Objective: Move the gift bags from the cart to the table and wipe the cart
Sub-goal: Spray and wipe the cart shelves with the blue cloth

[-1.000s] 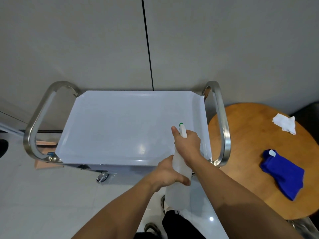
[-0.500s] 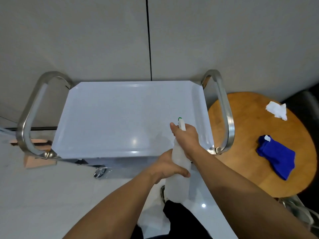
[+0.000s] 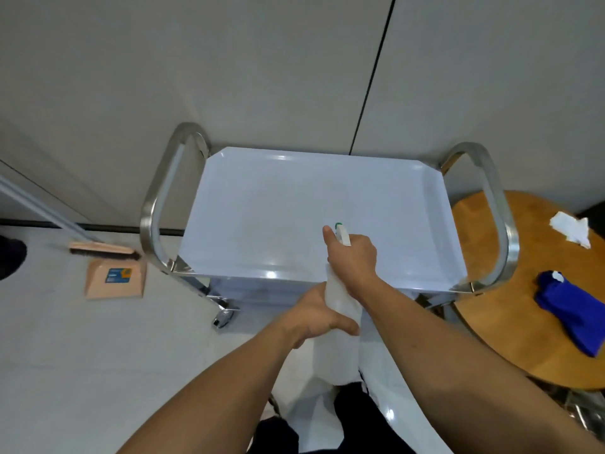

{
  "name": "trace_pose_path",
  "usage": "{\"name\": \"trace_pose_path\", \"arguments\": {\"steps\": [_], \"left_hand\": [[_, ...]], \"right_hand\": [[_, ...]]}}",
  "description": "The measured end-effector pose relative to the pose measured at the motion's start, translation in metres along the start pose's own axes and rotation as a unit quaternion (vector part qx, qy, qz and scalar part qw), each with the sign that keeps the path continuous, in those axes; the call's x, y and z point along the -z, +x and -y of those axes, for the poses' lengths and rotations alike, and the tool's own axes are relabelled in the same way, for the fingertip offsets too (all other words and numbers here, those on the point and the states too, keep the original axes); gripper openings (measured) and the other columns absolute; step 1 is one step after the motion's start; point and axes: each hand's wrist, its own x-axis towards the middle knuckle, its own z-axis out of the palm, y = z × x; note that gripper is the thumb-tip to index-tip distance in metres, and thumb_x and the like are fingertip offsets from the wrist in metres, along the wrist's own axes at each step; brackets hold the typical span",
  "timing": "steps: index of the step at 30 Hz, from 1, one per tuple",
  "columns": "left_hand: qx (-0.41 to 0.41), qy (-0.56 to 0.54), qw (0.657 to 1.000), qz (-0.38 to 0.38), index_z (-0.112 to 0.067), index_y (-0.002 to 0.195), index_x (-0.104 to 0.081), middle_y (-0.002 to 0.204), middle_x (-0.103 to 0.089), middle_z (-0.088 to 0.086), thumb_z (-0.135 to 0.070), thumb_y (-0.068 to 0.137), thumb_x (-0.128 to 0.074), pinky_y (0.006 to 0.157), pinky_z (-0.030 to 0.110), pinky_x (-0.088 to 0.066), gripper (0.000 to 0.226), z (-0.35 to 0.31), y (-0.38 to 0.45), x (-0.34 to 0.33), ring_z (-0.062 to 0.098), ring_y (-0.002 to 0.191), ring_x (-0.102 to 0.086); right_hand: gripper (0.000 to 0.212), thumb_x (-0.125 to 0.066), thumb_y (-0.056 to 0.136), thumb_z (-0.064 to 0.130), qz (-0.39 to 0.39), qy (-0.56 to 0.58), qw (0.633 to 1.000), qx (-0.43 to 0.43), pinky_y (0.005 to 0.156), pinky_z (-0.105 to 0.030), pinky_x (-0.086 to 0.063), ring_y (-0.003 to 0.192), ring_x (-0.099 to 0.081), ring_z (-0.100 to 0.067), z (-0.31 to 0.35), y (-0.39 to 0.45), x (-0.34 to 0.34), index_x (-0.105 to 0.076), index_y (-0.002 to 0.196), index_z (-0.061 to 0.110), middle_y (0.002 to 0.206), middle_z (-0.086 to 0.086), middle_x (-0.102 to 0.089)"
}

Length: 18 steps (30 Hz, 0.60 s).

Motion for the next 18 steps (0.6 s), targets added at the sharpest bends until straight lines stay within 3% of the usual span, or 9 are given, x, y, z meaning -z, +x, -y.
{"name": "trace_pose_path", "arguments": {"steps": [5,9,13,18], "left_hand": [[-0.007,-0.026,0.999,-0.040,-0.041,0.120,-0.059,0.112,-0.071,-0.009,-0.040,0.040,-0.097,0.087,0.044,-0.060,0.088,0.017,-0.020,0.040,0.019,0.107,-0.066],[0.002,-0.061,0.996,-0.069,-0.038,0.116,-0.062,0.108,-0.073,-0.009,-0.037,0.040,-0.097,0.088,0.043,-0.060,0.084,0.032,-0.036,0.067,0.018,0.105,-0.068],[-0.003,-0.058,0.993,-0.098,-0.041,0.114,-0.061,0.107,-0.073,-0.009,-0.039,0.039,-0.097,0.085,0.045,-0.061,0.083,0.044,-0.048,0.098,0.020,0.104,-0.068],[-0.001,-0.085,0.989,-0.119,-0.036,0.116,-0.061,0.107,-0.073,-0.008,-0.035,0.041,-0.098,0.087,0.046,-0.060,0.084,0.063,-0.066,0.122,0.019,0.103,-0.069]], "right_hand": [[0.053,-0.065,0.089,0.053,0.057,0.018,0.998,0.035,0.081,-0.045,-0.058,0.085,-0.070,-0.031,0.026,-0.019,-0.040,-0.068,0.089,0.000,0.088,-0.016,-0.073],[0.050,-0.060,0.093,0.050,0.056,-0.027,0.996,0.067,0.077,-0.044,-0.056,0.079,-0.070,-0.033,0.045,-0.032,-0.074,-0.065,0.073,0.005,0.079,-0.018,-0.072],[0.050,-0.063,0.092,0.047,0.092,0.005,0.993,0.071,0.082,-0.044,-0.056,0.084,-0.069,-0.031,0.060,-0.043,-0.105,-0.066,0.090,-0.003,0.092,-0.019,-0.072],[0.046,-0.061,0.094,0.048,0.089,-0.022,0.992,0.084,0.076,-0.043,-0.056,0.072,-0.066,-0.029,0.070,-0.057,-0.143,-0.060,0.071,0.008,0.073,-0.014,-0.067]]}}
